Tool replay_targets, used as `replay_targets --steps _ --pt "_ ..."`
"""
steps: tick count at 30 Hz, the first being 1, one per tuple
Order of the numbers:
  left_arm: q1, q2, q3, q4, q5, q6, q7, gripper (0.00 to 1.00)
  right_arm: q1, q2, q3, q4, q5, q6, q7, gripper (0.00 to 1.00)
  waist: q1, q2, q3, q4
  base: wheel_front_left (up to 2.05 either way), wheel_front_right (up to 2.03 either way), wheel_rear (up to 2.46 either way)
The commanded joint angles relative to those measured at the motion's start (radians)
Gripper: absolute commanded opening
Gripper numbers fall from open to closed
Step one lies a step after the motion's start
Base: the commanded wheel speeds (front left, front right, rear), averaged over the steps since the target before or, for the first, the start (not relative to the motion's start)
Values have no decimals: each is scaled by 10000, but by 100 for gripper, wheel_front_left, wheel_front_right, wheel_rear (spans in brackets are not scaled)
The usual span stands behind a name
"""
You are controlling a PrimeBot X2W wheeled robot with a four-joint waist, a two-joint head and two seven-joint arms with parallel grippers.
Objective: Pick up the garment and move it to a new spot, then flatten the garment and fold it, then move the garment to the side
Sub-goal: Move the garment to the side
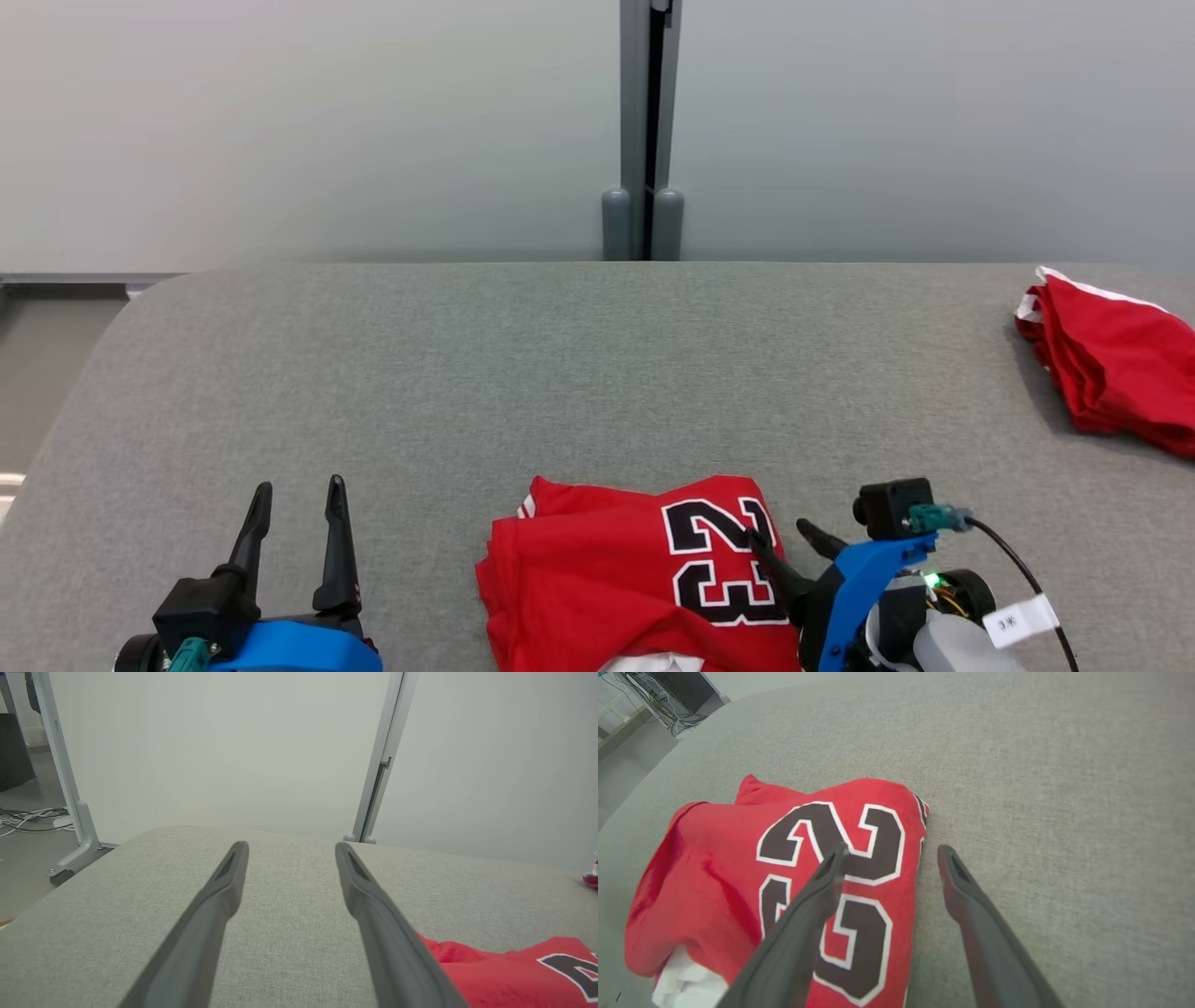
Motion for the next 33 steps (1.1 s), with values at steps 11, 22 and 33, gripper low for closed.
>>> replay_targets --steps 11,22,33 --pt "-181 2 -65 121 -28 -19 -45 100 -738 -220 1009 1237 1527 1 2570 100 0 1 186 447 0 0 0" --pt "-247 -11 -205 43 -130 -19 -45 100 -1436 -698 1431 966 2084 1 1424 0 0 1 125 122 0 0 0" --pt "-580 -27 -1360 -264 -549 -19 -45 100 -2611 -1428 2061 449 2583 1 1250 0 0 1 381 -1443 0 0 0"
